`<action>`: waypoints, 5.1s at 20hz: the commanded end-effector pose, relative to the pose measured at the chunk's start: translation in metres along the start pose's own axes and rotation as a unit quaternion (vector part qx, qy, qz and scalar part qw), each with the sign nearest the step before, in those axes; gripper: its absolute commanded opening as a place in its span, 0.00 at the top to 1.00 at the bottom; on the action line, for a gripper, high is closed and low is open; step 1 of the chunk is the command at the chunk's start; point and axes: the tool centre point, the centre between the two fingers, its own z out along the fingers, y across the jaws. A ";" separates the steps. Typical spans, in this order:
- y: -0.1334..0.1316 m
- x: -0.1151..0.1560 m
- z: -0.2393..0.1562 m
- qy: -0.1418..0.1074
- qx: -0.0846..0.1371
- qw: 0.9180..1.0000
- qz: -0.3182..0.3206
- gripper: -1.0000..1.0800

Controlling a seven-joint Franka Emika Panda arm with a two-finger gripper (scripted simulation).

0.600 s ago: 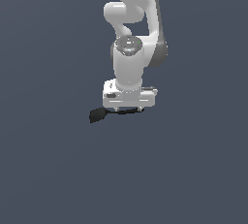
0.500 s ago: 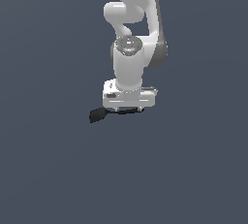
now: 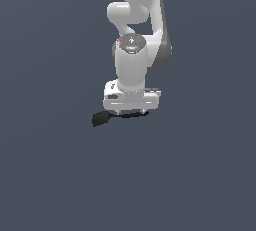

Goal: Pick up the object and move it to a goal position.

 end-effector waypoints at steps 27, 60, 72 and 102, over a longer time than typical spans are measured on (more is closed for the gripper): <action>0.014 -0.031 0.043 -0.008 0.004 0.968 0.250 0.04; 0.050 -0.090 0.099 -0.006 -0.011 0.776 0.631 0.04; 0.051 -0.092 0.110 -0.006 -0.011 0.770 0.637 0.04; 0.050 -0.092 0.139 -0.005 -0.011 0.769 0.639 1.00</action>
